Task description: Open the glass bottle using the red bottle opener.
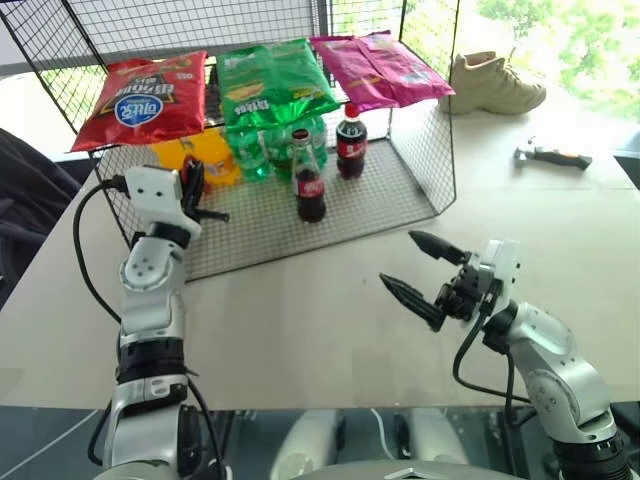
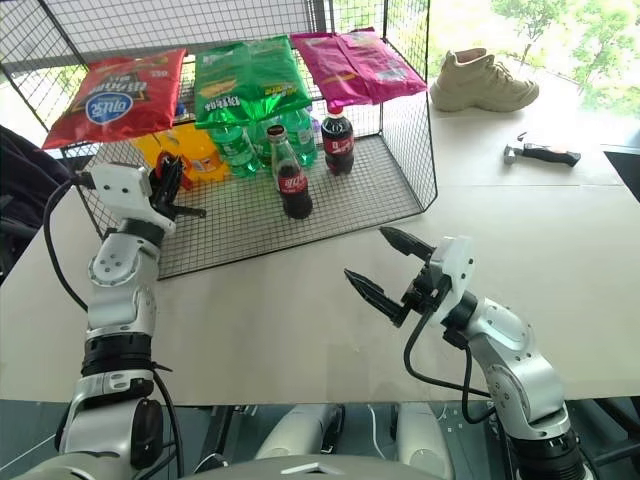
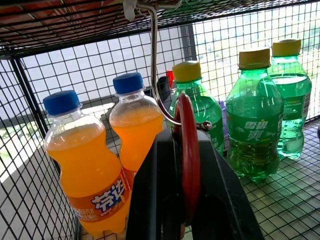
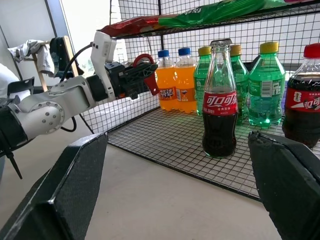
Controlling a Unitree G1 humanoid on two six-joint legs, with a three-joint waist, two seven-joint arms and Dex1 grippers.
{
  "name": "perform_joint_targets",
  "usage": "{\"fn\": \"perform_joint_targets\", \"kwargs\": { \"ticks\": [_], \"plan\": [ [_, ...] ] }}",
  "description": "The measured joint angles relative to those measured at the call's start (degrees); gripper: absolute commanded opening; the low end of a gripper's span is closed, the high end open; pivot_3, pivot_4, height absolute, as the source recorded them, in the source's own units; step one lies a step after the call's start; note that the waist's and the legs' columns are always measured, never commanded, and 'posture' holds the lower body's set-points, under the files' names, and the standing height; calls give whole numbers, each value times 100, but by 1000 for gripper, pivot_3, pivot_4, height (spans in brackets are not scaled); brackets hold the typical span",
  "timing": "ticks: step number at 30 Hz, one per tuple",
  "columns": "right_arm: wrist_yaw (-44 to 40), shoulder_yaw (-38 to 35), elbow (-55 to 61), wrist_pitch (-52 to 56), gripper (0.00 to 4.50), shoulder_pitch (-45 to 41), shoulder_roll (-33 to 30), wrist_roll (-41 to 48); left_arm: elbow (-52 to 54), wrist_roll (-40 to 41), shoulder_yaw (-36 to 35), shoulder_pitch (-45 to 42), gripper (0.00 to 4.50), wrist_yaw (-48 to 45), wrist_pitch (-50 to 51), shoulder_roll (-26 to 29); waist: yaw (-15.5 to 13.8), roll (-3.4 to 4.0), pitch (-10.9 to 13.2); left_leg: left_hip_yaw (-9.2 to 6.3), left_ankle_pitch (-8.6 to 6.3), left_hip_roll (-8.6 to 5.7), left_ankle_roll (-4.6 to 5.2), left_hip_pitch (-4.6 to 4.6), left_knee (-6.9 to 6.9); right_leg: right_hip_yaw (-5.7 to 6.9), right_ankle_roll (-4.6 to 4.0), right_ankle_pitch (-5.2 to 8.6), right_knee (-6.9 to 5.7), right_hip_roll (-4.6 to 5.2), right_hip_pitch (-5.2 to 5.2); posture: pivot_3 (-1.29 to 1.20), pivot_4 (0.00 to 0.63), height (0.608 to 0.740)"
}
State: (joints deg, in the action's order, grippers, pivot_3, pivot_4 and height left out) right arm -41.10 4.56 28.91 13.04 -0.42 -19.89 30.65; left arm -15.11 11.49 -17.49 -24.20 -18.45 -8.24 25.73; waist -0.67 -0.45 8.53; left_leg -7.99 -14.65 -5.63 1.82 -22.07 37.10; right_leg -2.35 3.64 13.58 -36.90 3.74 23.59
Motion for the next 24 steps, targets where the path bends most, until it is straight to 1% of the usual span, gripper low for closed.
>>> {"fn": "perform_joint_targets", "kwargs": {
  "ticks": [3, 6, 11, 15, 19, 24],
  "plan": [
    [-16, 0, -13, 0, 4500, -15, -5, -2, 161, 120, -13, 65, 32, 18, 110, -75, 0, -1, 0, 0, 0, 0, 0, 1, 1, 0, 0, 0, -3, 0, 0, 0, 150, 732],
    [-29, 1, -21, 0, 4500, -29, -5, -10, 350, 500, -105, 88, 32, -2, 378, -222, 0, -1, -1, 0, 0, 0, 0, 0, 4, 0, 0, 0, -5, 0, 0, 0, 150, 732],
    [-45, 22, -22, 0, 4500, -54, -1, -25, 1026, 2258, -441, 98, 32, -379, 1576, -627, 4, -4, -2, 0, 0, 0, 0, -1, 9, 0, 0, 0, -7, 0, 0, 0, 150, 732],
    [-70, 22, -30, 0, 4500, -55, -11, -38, 1283, 3181, -679, 119, 32, -448, 2214, -699, 21, -4, -2, 1, 0, 1, 0, 3, 10, -3, 0, 0, -12, -3, -1, 0, 150, 732],
    [-76, 22, -56, 0, 4500, -60, -13, -45, 1283, 3714, -922, 118, 32, -304, 2500, -797, 26, -9, 1, 1, 1, 2, -1, 4, 11, -3, 0, 0, -17, -6, 0, 0, 150, 732],
    [-69, 22, -68, 0, 4500, -70, -12, -50, 1283, 4111, -1216, 53, 32, -183, 2569, -805, 12, -18, 2, 2, 2, 2, -3, 4, 13, -3, -1, 0, -18, -5, -1, 0, 150, 732]
  ]
}}
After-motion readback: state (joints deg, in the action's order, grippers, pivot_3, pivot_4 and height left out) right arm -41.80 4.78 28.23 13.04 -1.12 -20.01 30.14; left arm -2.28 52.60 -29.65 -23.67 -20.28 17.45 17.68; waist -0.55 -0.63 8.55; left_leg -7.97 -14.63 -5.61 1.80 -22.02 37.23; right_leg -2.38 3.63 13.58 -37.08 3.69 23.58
